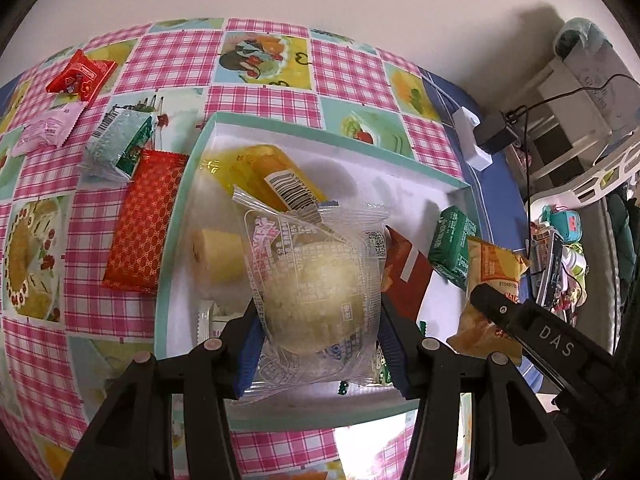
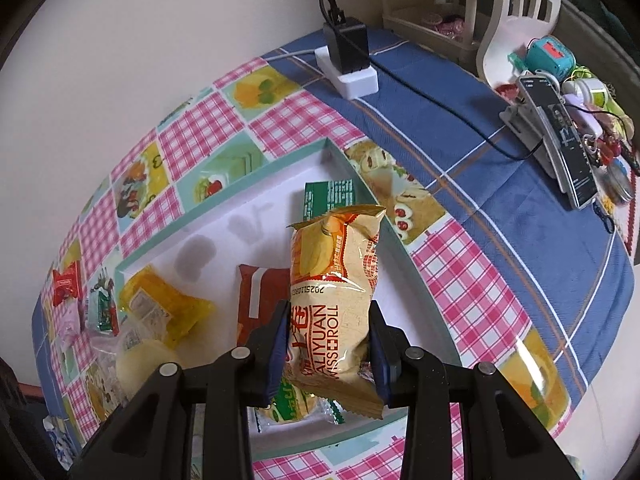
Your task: Organize snacks
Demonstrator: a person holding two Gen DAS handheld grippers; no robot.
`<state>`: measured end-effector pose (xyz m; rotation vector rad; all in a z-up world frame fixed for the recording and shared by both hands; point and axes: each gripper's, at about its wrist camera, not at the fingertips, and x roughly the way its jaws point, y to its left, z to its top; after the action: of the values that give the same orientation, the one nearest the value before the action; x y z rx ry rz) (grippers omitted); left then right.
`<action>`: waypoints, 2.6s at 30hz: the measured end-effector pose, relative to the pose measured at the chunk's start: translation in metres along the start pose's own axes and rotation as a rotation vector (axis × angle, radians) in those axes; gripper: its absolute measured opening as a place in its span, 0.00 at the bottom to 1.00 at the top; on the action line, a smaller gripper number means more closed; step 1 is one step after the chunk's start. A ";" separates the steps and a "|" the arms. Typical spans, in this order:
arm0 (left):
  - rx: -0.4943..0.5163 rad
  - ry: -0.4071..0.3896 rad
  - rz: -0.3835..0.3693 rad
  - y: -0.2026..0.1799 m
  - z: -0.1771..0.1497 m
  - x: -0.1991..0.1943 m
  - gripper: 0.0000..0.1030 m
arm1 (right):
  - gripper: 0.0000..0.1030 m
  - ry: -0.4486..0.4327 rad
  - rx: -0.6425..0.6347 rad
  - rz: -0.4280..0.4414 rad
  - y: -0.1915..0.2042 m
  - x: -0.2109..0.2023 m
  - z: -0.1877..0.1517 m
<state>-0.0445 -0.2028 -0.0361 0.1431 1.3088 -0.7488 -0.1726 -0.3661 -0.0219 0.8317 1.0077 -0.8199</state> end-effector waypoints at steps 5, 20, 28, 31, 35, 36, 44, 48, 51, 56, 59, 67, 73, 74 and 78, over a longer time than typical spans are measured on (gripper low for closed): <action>-0.006 0.019 -0.022 -0.002 0.000 0.003 0.55 | 0.37 0.001 0.000 0.000 0.000 0.000 0.000; -0.030 -0.039 0.042 0.005 0.007 -0.019 0.67 | 0.38 0.010 -0.009 -0.002 0.002 0.002 0.001; -0.098 -0.113 0.204 0.030 0.012 -0.033 0.78 | 0.44 0.035 -0.070 0.024 0.018 0.005 -0.002; -0.125 -0.124 0.262 0.042 0.012 -0.036 0.79 | 0.46 0.040 -0.113 0.037 0.031 0.005 -0.006; -0.162 -0.141 0.354 0.060 0.014 -0.041 0.89 | 0.52 0.040 -0.161 0.054 0.046 0.003 -0.012; -0.171 -0.146 0.366 0.064 0.014 -0.042 0.90 | 0.53 0.040 -0.174 0.058 0.051 0.002 -0.014; -0.234 -0.169 0.454 0.095 0.015 -0.055 0.94 | 0.59 0.037 -0.238 0.072 0.073 -0.001 -0.023; -0.273 -0.176 0.475 0.110 0.016 -0.062 0.97 | 0.70 0.027 -0.284 0.080 0.088 -0.003 -0.029; -0.297 -0.182 0.492 0.121 0.015 -0.070 0.97 | 0.72 0.023 -0.317 0.084 0.098 -0.004 -0.034; -0.350 -0.193 0.511 0.140 0.012 -0.081 0.97 | 0.79 0.014 -0.375 0.092 0.119 -0.006 -0.044; -0.372 -0.206 0.535 0.151 0.010 -0.092 0.97 | 0.82 0.009 -0.401 0.100 0.129 -0.008 -0.049; -0.440 -0.232 0.623 0.181 0.005 -0.118 0.97 | 0.88 0.005 -0.455 0.137 0.155 -0.009 -0.064; -0.519 -0.199 0.663 0.208 -0.002 -0.128 0.97 | 0.98 0.007 -0.502 0.159 0.175 -0.007 -0.075; -0.532 -0.196 0.662 0.211 -0.004 -0.130 0.97 | 1.00 0.007 -0.509 0.164 0.179 -0.006 -0.077; -0.571 -0.197 0.630 0.227 -0.009 -0.135 0.97 | 1.00 0.007 -0.544 0.204 0.197 -0.004 -0.087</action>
<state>0.0687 0.0309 0.0140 0.0145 1.1488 0.1524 -0.0341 -0.2018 -0.0052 0.4568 1.0644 -0.3390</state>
